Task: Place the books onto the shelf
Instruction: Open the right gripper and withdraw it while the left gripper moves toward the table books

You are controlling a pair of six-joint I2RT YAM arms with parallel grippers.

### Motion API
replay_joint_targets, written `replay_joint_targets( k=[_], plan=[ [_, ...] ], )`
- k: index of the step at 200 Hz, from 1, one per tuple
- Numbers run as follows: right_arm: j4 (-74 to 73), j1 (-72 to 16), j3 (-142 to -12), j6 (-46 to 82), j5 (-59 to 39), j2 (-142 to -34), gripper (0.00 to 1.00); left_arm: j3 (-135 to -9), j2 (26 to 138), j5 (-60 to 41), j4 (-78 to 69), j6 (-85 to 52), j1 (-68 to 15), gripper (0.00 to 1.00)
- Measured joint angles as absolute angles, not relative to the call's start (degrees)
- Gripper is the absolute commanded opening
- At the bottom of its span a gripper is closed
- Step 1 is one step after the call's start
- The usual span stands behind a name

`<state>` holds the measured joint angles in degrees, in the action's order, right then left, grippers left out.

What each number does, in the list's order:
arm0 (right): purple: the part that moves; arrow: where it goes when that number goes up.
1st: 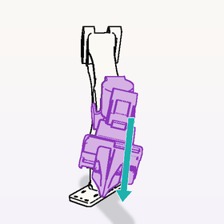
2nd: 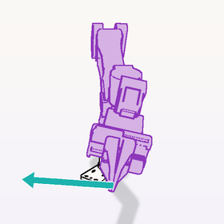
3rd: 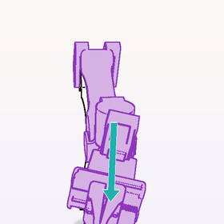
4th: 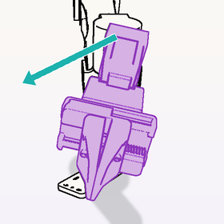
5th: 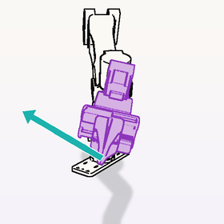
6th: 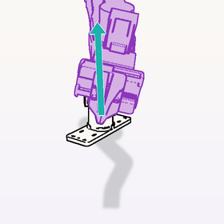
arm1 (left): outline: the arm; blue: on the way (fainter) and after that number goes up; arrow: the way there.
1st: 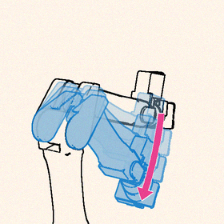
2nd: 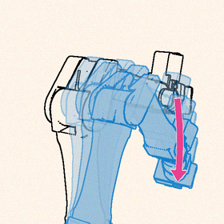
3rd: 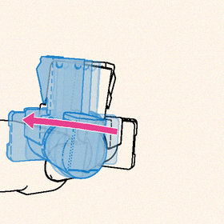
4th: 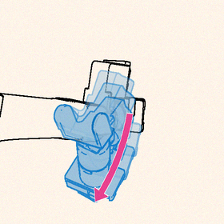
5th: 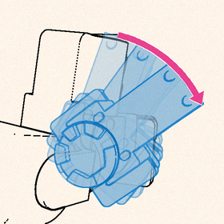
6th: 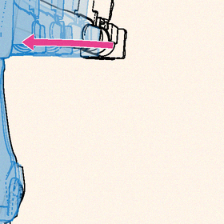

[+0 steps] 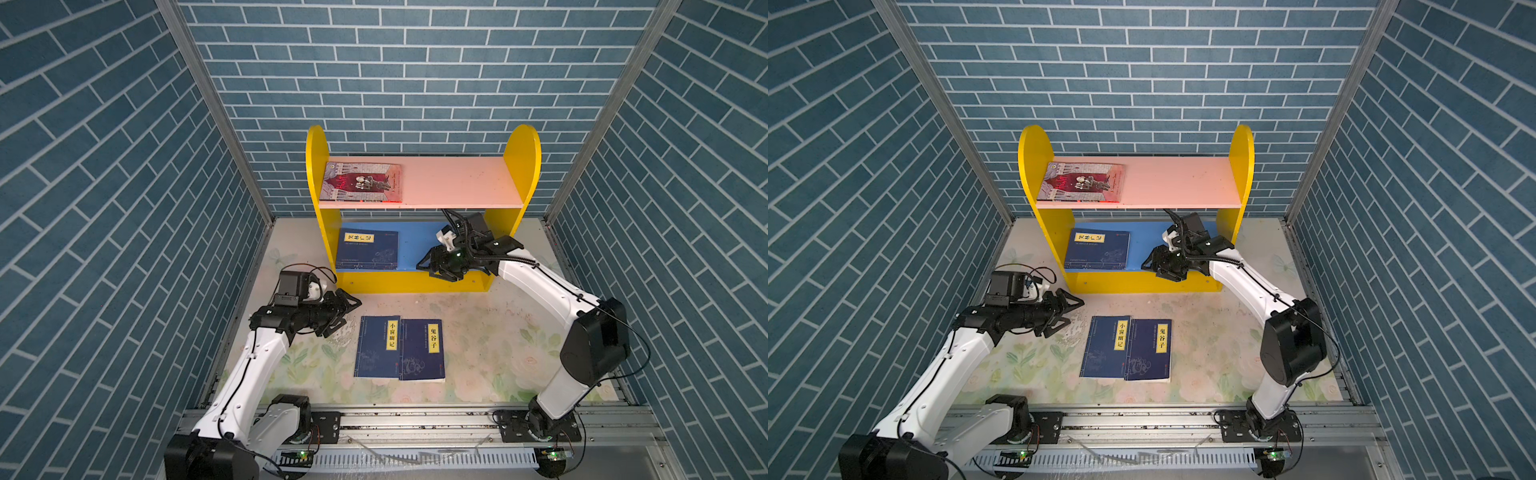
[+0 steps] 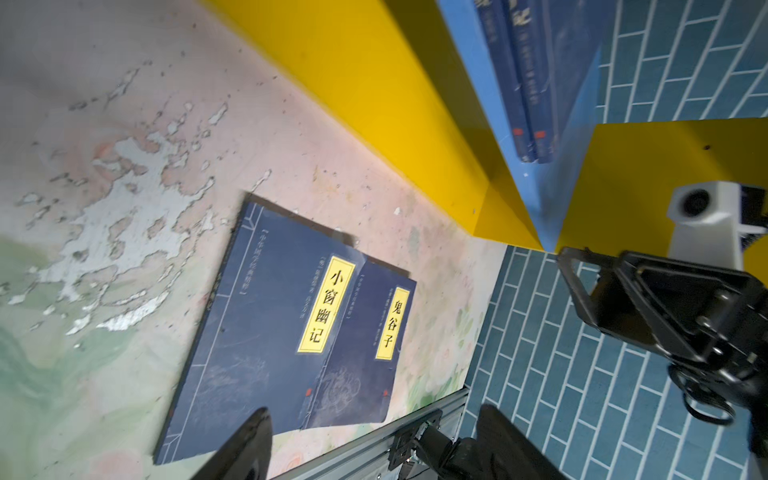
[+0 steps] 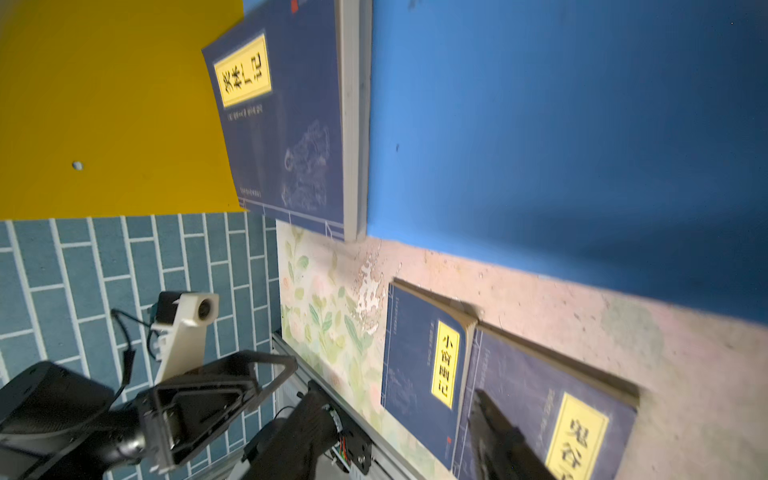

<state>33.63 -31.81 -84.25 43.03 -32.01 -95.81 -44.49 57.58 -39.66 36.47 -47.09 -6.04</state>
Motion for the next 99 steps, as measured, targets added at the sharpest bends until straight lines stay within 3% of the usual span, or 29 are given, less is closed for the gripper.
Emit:
replay_joint_targets(
  k=[99],
  plan=[
    [43.75,-33.5,-67.2,43.05,-28.18,-68.4,0.58,-41.52,66.35,-45.71,29.61,-41.67,-13.39,0.79]
  ],
)
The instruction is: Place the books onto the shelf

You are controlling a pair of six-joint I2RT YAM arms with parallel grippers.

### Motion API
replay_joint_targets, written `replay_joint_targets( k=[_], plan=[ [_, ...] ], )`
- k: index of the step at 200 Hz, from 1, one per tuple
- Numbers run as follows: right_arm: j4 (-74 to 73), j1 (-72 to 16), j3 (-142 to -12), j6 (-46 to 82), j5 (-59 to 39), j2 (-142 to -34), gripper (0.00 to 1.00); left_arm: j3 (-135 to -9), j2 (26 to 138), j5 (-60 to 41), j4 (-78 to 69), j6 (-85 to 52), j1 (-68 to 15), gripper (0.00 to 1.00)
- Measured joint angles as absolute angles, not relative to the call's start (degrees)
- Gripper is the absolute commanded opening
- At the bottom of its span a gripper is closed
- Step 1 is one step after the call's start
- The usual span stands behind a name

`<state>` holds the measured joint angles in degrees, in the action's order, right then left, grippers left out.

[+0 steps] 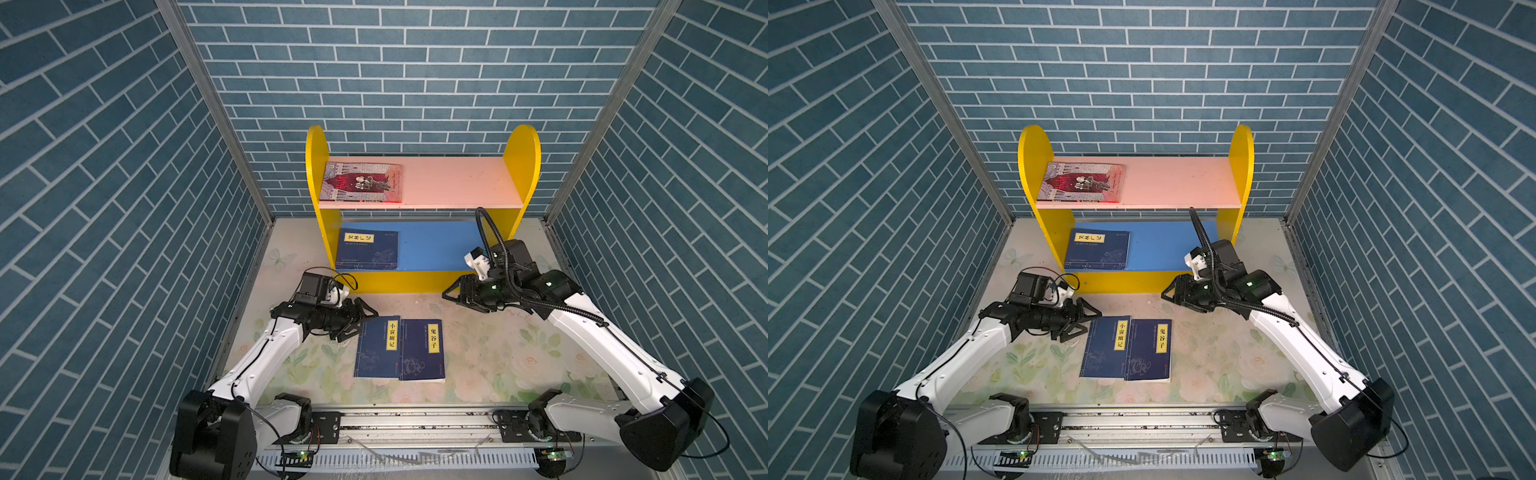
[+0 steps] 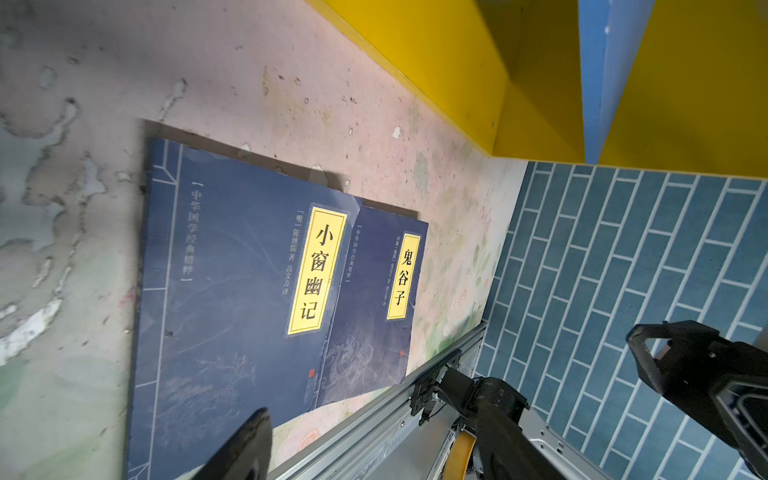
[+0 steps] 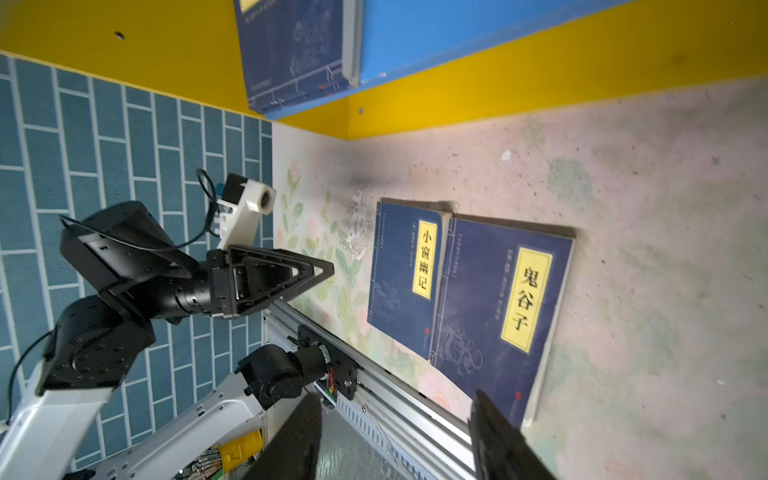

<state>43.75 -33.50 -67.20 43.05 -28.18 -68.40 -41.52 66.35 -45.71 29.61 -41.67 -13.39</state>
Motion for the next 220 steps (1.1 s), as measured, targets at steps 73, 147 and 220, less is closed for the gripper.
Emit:
replay_joint_targets(
  k=[73,147,220],
  plan=[
    [47.09,-35.14,-47.2,47.77,-26.68,-57.17,0.58,-46.61,76.38,-50.17,29.41,-32.95,-22.5,0.79],
    [31.55,-38.79,-33.67,55.31,-27.46,-62.43,0.59,-47.24,87.13,-54.24,25.23,-26.39,-31.4,0.79],
    [18.15,-39.77,-31.77,57.23,-28.49,-70.04,0.6,-47.33,92.29,-54.74,13.91,-25.3,-32.45,0.83]
  ],
)
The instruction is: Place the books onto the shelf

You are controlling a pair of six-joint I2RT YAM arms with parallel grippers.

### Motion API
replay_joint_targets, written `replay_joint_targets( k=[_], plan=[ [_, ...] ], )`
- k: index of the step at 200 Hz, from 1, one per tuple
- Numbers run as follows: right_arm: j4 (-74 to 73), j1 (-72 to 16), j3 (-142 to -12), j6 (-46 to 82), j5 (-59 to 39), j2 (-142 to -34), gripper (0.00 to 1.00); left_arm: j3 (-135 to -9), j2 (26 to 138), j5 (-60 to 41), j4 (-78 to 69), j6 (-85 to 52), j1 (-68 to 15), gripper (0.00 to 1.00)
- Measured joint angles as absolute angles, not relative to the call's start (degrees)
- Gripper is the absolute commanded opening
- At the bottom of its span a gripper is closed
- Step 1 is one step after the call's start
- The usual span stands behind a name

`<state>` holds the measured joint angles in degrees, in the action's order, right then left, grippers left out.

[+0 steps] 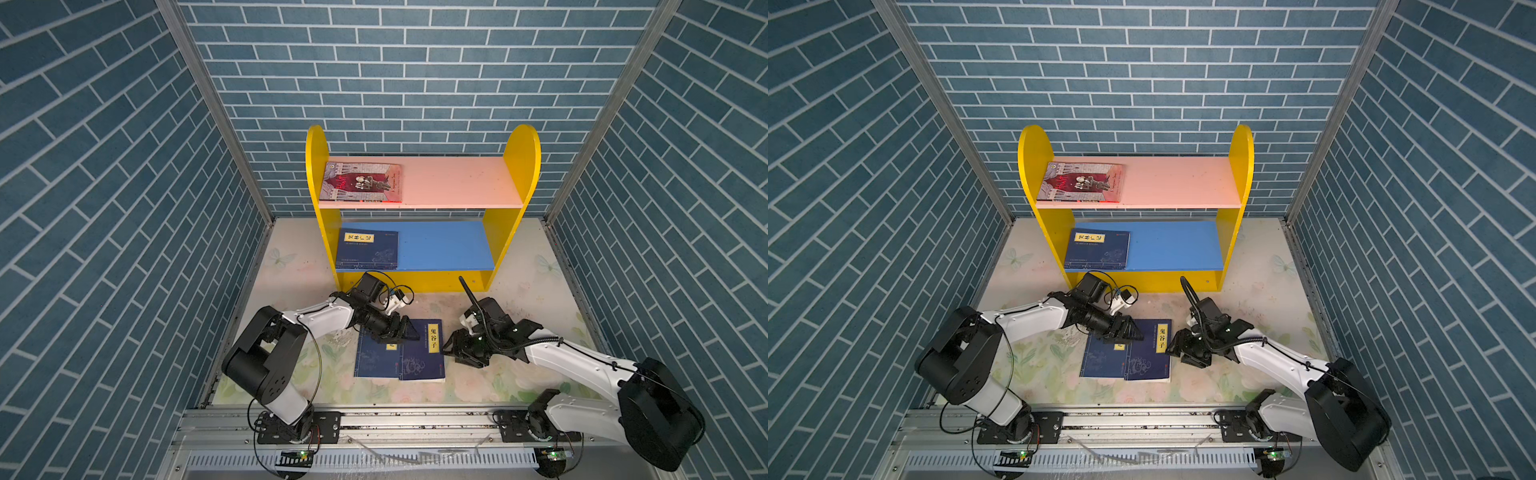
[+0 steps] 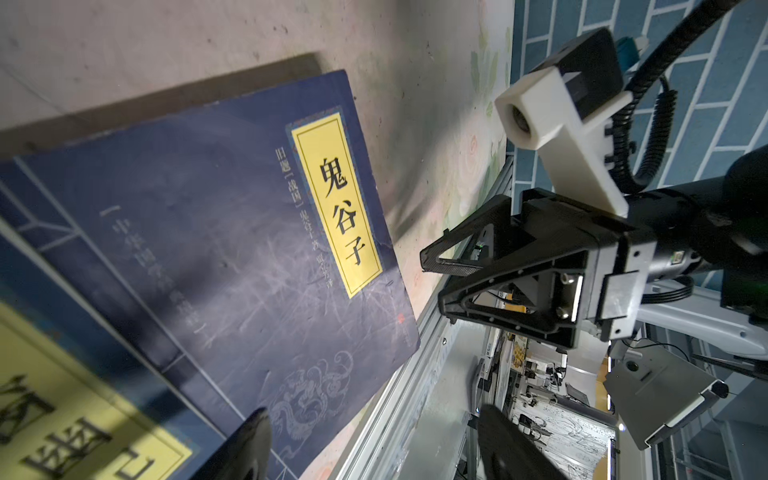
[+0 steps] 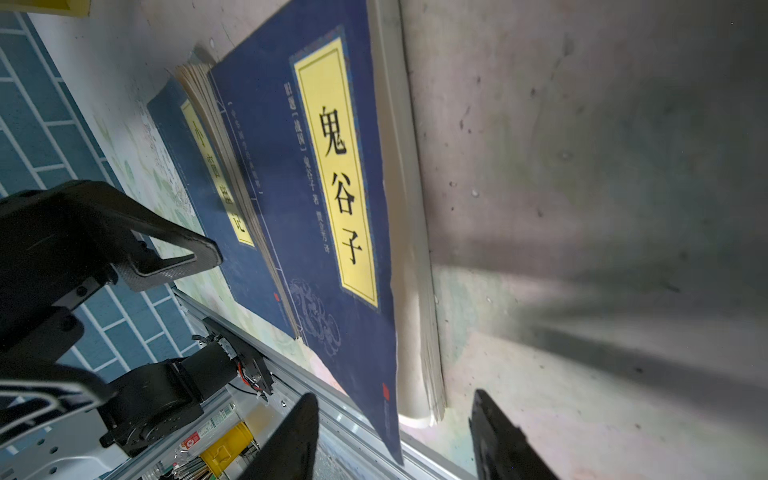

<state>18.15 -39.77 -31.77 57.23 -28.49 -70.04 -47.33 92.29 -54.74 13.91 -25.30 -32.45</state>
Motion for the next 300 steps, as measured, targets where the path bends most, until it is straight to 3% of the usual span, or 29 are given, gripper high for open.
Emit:
replay_joint_targets(
  k=[107,155,193,239,300],
  plan=[
    [14.22,-40.25,-31.77,57.17,-28.51,-76.31,0.6,-46.35,94.21,-45.52,13.41,-24.49,-30.39,0.86],
    [11.86,-40.25,-31.77,57.19,-29.91,-78.63,0.6,-42.81,89.21,-41.1,14.63,-23.9,-23.97,0.88],
    [7.07,-40.25,-31.79,57.21,-32.58,-81.23,0.6,-37.85,81.65,-36.58,16.1,-23.49,-23.59,0.89],
    [-2.61,-40.23,-30.68,58.94,-36.62,-84.93,0.59,-38.13,78.81,-38.57,15.42,-24.6,-28.99,0.88],
    [-12.67,-40.29,-26.15,62.5,-37.26,-84.14,0.59,-43.46,90.74,-43.03,12.19,-25.91,-35.62,0.88]
  ],
)
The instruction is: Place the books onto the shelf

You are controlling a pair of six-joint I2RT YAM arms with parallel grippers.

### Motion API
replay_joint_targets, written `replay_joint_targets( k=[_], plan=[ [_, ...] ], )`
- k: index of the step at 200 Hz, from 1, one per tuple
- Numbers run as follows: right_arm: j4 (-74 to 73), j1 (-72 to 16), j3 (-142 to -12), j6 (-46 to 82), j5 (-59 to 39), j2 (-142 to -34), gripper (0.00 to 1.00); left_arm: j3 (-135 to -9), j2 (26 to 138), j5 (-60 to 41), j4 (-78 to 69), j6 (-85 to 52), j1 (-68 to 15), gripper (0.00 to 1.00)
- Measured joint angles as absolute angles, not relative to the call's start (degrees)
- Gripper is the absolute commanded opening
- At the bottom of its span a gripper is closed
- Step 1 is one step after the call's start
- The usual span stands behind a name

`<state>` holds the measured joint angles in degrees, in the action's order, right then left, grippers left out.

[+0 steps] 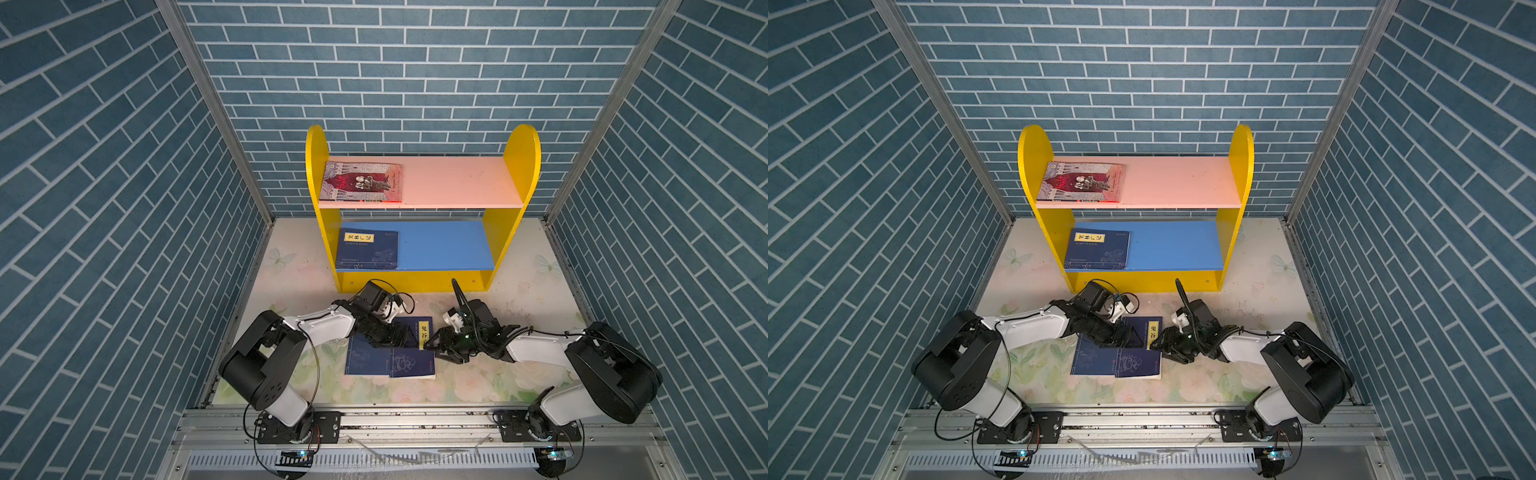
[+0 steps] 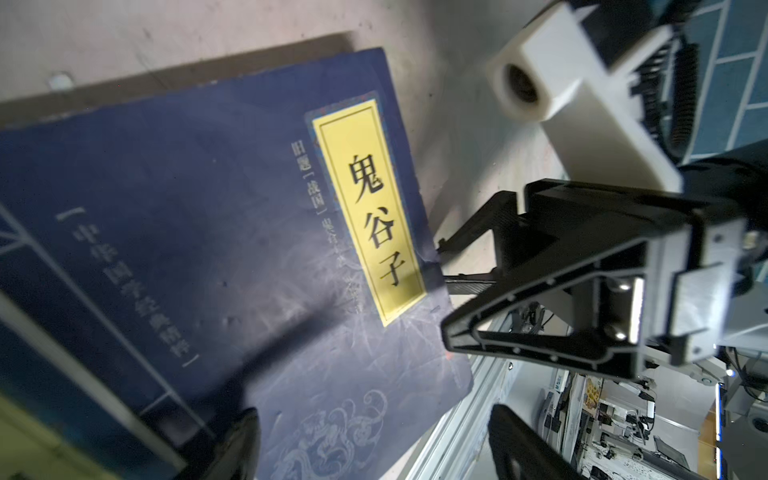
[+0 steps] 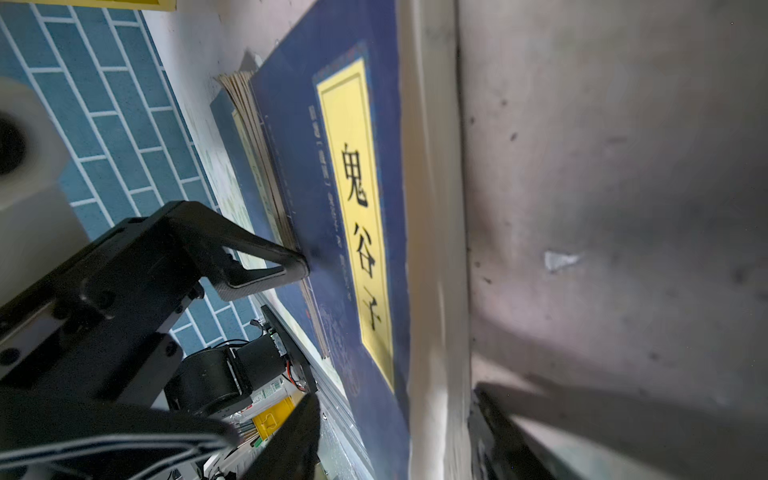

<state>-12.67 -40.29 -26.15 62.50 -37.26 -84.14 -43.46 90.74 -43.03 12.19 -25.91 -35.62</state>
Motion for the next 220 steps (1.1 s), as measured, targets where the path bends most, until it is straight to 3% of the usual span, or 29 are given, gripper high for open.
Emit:
replay_joint_targets(
  k=[123,220],
  plan=[
    [2.87,-40.45,-30.55,59.46,-32.29,-81.34,0.59,-44.23,88.53,-31.94,18.48,-22.61,-35.64,0.92],
    [5.21,-40.14,-32.97,58.63,-34.39,-83.96,0.6,-46.3,92.47,-37.1,16.71,-23.55,-36.56,0.92]
  ],
)
